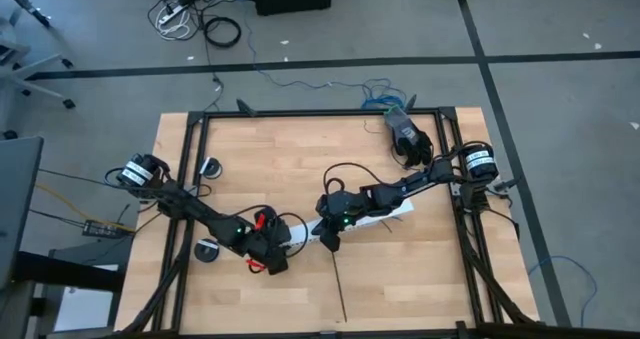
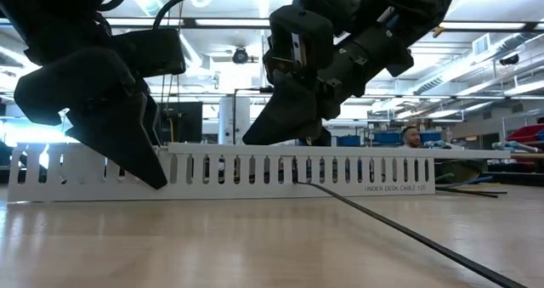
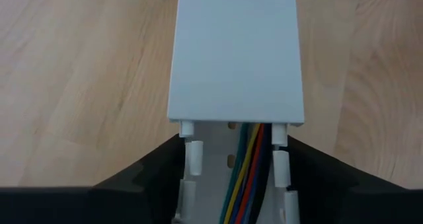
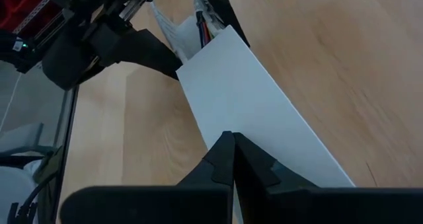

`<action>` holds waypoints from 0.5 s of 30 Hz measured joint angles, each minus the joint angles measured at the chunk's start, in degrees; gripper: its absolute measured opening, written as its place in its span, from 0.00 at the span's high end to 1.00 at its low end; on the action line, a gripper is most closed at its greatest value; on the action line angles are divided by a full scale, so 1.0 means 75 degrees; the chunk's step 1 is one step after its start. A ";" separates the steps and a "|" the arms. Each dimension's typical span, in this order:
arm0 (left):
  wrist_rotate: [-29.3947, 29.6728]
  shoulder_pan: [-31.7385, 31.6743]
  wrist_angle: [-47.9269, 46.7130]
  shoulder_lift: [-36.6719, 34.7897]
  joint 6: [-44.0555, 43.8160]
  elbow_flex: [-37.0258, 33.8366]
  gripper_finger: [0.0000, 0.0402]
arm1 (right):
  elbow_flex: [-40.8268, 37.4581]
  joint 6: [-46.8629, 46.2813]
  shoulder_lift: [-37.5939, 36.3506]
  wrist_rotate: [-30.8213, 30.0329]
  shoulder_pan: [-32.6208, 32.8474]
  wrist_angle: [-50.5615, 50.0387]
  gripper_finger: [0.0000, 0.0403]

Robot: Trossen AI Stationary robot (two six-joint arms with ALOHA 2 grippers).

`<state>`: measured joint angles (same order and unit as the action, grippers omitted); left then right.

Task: Ziptie cables
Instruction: Close the lid on the cable duct

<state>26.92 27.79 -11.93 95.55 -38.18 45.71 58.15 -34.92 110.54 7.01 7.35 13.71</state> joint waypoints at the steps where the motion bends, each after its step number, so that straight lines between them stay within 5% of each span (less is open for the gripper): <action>1: 0.0001 0.0000 0.0007 0.0000 -0.0001 0.0000 0.46 | 0.0000 0.0016 0.0001 0.0028 -0.0003 0.0034 1.00; 11: 0.0000 -0.0006 0.0080 0.0000 -0.0008 0.0000 0.47 | 0.0005 0.0082 0.0059 0.0193 -0.0020 0.0168 1.00; 15: -0.0004 -0.0006 0.0122 0.0003 -0.0009 -0.0010 0.45 | 0.0400 0.0085 0.0791 0.0862 -0.0062 0.0677 1.00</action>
<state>26.89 27.75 -11.02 95.57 -38.25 45.64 61.15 -34.28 116.47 13.48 6.89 18.79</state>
